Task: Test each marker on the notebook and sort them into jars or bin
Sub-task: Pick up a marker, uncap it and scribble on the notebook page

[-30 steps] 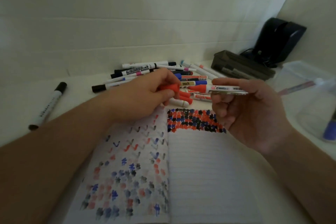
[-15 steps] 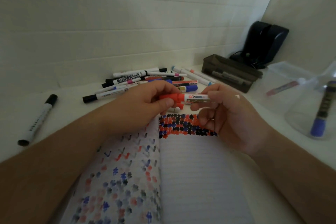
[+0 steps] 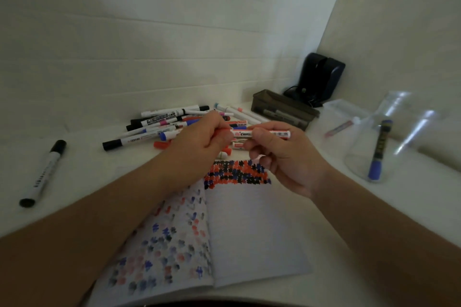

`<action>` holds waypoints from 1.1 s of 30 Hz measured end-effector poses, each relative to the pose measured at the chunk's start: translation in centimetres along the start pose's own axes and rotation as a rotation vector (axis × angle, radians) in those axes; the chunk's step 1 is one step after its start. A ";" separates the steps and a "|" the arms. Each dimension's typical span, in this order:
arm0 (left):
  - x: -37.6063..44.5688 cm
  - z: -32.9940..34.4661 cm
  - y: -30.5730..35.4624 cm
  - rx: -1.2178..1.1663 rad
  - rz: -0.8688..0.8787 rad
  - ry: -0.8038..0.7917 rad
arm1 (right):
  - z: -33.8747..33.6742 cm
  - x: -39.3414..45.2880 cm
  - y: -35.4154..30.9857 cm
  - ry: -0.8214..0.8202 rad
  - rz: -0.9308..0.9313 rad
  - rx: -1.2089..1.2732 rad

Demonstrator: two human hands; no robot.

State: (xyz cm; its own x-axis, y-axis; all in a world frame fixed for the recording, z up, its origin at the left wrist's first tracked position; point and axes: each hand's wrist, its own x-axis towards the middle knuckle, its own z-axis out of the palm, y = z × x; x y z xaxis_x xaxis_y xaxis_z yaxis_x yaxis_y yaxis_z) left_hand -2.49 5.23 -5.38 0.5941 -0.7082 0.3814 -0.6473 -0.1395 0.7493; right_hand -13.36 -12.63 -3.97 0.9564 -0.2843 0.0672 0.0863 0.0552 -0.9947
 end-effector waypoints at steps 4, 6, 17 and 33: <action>0.0 0.7 0.0 0.155 0.132 -0.055 | -0.1 -2.5 0.3 0.059 0.102 0.058; 0.1 1.3 0.1 0.204 0.212 -0.112 | -0.3 -4.1 0.5 0.104 0.135 0.073; -1.0 1.9 1.5 0.448 0.393 -0.329 | -2.9 -9.7 -2.1 0.534 0.068 0.021; 0.6 -2.1 -4.1 0.537 0.099 -0.116 | -7.4 -0.6 -4.9 0.812 -0.117 0.050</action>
State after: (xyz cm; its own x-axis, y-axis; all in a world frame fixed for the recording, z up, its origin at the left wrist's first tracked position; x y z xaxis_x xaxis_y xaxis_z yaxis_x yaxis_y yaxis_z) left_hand 1.53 6.82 -7.03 0.4812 -0.8033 0.3509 -0.8678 -0.3800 0.3201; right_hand -16.39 -19.82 0.30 0.4424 -0.8938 0.0741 0.2032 0.0194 -0.9789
